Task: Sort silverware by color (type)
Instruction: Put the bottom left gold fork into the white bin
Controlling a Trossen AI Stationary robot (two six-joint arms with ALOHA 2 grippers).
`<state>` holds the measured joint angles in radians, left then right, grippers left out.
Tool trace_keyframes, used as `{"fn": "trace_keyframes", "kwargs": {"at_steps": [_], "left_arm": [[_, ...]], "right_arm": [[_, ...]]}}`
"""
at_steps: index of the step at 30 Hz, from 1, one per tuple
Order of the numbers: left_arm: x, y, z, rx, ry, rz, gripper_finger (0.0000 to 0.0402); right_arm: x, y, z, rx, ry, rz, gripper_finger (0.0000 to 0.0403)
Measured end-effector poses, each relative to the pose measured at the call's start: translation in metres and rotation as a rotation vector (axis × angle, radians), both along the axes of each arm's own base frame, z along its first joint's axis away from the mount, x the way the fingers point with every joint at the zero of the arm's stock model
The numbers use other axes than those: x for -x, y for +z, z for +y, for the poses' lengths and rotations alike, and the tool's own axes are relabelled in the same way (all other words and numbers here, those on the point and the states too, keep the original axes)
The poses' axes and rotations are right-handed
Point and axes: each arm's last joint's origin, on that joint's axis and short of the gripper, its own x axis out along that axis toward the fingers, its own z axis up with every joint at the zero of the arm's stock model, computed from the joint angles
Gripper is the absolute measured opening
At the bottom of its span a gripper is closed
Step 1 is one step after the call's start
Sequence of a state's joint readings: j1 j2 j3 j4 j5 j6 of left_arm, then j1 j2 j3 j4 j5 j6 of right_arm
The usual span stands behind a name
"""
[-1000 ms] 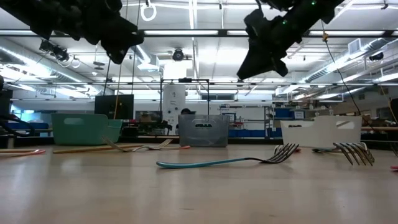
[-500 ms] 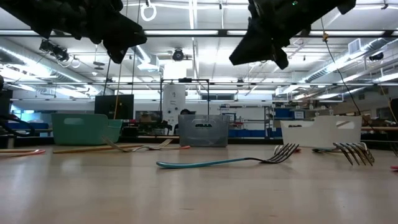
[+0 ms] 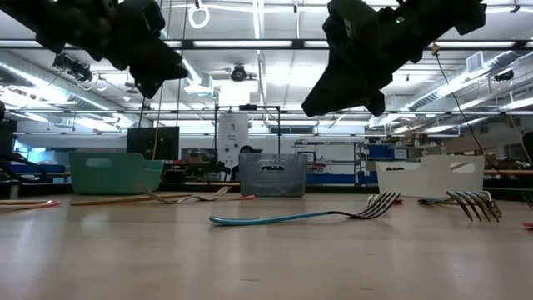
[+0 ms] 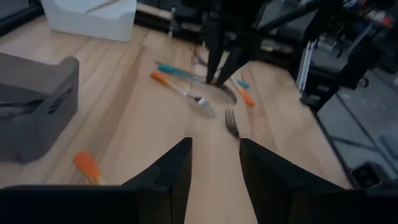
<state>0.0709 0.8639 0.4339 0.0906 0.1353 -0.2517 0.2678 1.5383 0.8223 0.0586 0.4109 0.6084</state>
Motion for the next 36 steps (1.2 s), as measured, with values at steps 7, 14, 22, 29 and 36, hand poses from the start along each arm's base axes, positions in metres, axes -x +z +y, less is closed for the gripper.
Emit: {"fn": "trace_keyframes", "kwargs": {"at_steps": [7,14,22,29,36], "left_arm": [[0.000,0.003,0.010,-0.163,0.008,-0.041,0.0142],[-0.002,0.015,0.021,-0.387,0.031,-0.160,0.0142],[-0.003,0.024,0.018,-0.332,0.027,-0.251,0.0142],[-0.004,0.013,-0.007,-0.177,-0.143,-0.159,0.0142],[0.006,-0.010,-0.034,-0.044,-0.260,0.102,0.0142]], "right_arm": [[0.002,-0.002,0.018,-0.041,0.007,-0.031,0.0066],[0.006,0.001,0.034,-0.060,0.111,-0.037,0.0066],[0.007,0.001,0.040,-0.042,0.239,-0.017,0.0066],[0.006,-0.001,0.033,-0.085,0.329,0.037,0.0066],[0.009,-0.010,0.019,-0.076,0.382,0.158,0.0066]]}}
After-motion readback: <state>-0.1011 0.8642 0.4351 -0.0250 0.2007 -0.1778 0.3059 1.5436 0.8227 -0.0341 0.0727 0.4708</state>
